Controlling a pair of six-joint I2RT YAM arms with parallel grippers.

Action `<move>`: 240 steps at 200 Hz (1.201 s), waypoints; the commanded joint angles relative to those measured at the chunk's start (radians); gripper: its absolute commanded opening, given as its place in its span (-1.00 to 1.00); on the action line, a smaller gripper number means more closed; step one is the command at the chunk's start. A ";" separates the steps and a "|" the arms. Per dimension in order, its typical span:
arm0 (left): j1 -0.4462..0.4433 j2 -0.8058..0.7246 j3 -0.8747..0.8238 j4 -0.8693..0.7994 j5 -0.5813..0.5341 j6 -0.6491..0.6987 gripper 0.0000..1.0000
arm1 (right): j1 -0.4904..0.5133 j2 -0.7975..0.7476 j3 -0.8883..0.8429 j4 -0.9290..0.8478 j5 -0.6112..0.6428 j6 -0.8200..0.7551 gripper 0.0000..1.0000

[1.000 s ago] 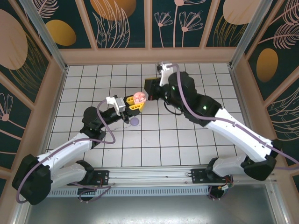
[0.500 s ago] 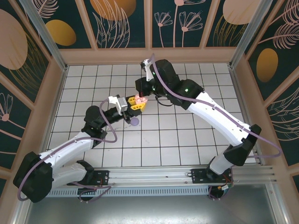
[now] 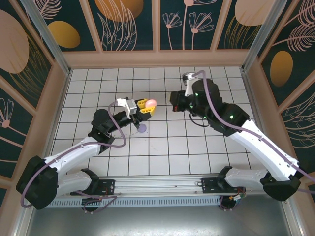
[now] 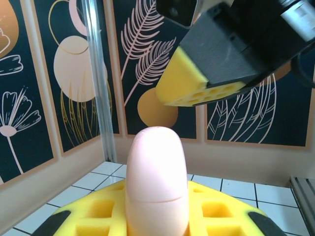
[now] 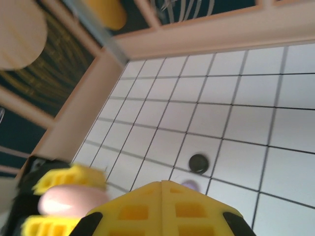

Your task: Insert the wireless bluetooth earbuds into the charging case

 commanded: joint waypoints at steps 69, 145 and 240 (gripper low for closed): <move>0.005 0.054 -0.014 0.091 0.004 -0.073 -1.00 | -0.031 0.053 -0.022 0.171 -0.061 0.007 -0.99; 0.005 0.123 0.030 0.114 0.022 -0.118 -1.00 | 0.064 0.191 0.073 0.208 0.031 -0.046 -1.00; 0.006 0.167 0.091 0.098 -0.003 -0.170 -1.00 | 0.150 0.216 -0.178 0.318 0.096 0.049 -1.00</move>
